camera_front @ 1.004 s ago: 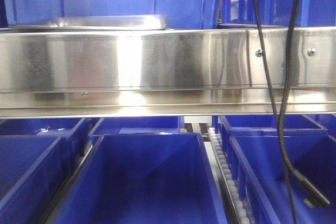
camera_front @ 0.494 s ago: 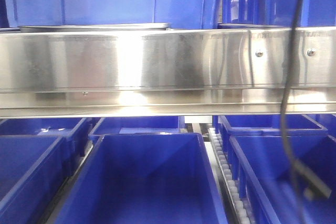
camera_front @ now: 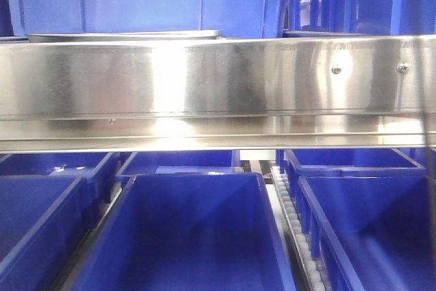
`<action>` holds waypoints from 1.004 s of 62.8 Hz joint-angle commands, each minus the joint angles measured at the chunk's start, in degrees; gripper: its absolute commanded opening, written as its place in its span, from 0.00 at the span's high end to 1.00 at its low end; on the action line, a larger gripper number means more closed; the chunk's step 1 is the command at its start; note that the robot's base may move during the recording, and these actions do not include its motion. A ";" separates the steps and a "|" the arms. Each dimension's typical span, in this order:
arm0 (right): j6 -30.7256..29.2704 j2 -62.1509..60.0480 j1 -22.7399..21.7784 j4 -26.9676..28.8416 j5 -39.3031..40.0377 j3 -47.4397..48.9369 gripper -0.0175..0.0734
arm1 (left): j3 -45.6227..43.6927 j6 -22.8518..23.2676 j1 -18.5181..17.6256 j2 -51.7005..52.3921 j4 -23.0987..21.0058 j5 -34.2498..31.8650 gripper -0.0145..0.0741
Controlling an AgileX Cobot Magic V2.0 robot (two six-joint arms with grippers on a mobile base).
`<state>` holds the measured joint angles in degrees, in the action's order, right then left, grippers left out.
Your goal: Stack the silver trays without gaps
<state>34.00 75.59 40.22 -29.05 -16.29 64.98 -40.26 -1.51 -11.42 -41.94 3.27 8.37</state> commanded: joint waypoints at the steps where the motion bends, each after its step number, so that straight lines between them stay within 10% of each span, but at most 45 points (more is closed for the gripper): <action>1: -0.38 -4.17 -0.01 -1.17 9.96 -4.93 0.89 | 8.73 -0.36 -0.21 8.24 -0.73 -8.37 0.84; 21: -0.38 -8.33 -0.01 -1.17 16.72 -12.99 0.89 | 27.27 -0.36 -0.21 29.54 -0.62 -15.12 0.84; 63: -0.38 -8.33 -0.01 -1.17 18.85 -12.99 0.89 | 28.24 -0.36 -0.21 34.76 -0.62 -9.88 0.84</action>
<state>34.00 67.94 40.22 -29.83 1.25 51.99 -12.16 -1.79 -11.42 -7.40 2.90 -1.24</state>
